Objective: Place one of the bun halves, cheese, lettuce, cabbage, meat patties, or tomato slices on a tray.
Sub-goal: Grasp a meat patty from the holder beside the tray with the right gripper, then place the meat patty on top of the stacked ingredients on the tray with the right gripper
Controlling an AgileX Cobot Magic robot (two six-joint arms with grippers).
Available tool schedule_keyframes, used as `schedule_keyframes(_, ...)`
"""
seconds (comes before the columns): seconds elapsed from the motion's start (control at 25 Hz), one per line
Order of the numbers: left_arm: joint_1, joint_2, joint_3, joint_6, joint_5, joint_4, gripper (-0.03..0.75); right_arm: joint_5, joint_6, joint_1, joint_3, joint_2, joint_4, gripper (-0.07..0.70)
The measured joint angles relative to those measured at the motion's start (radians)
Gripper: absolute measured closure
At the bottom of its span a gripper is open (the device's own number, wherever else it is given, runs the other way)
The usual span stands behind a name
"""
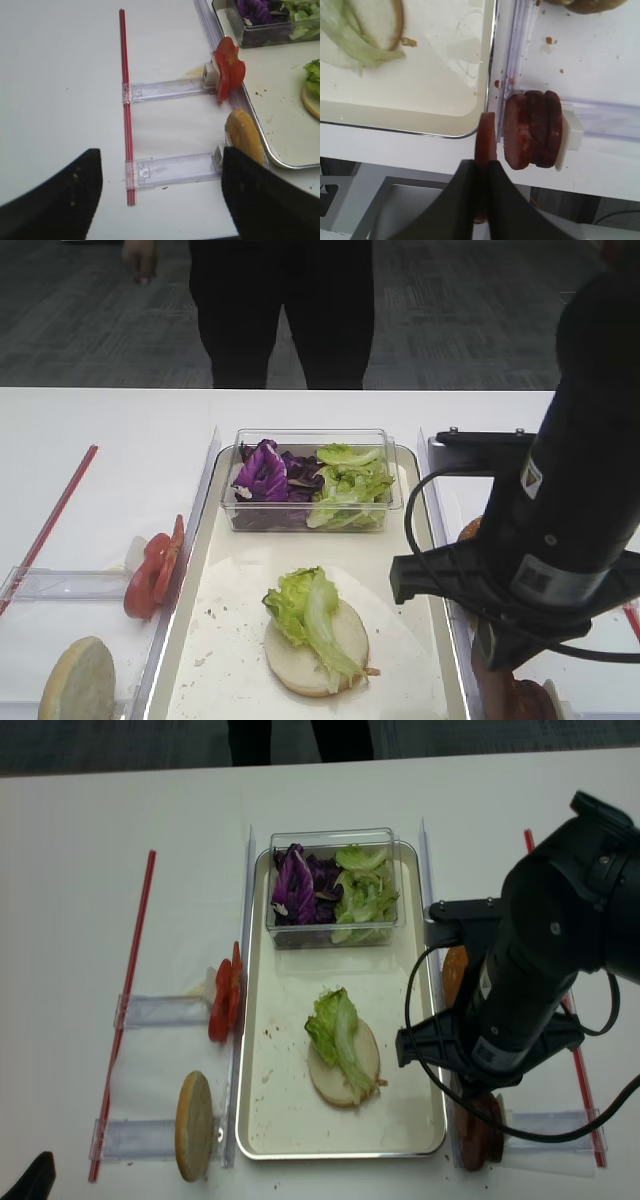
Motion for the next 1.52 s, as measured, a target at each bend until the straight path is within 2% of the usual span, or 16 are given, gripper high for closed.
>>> schedule_keyframes(0.2,0.000,0.000,0.000,0.000,0.000,0.000,0.214,0.000,-0.019,0.000,-0.032,-0.013,0.010,0.563)
schedule_keyframes(0.44,0.000,0.000,0.000,0.000,0.000,0.000,0.214,-0.094,-0.094,0.000,-0.034,-0.013,0.091,0.563)
schedule_keyframes(0.6,0.000,0.000,0.000,0.000,0.000,0.000,0.214,-0.166,-0.183,0.000,-0.034,-0.013,0.187,0.563)
schedule_keyframes(0.8,0.000,0.000,0.000,0.000,0.000,0.000,0.214,-0.211,-0.304,0.000,-0.034,0.040,0.320,0.563)
schedule_keyframes(1.0,0.000,0.000,0.000,0.000,0.000,0.000,0.214,-0.258,-0.482,0.000,-0.034,0.124,0.513,0.563)
schedule_keyframes(1.32,0.000,0.000,0.000,0.000,0.000,0.000,0.214,-0.265,-0.785,-0.084,-0.034,0.215,0.826,0.563)
schedule_keyframes(1.52,0.000,0.000,0.000,0.000,0.000,0.000,0.214,-0.228,-0.926,-0.132,-0.040,0.281,0.969,0.563)
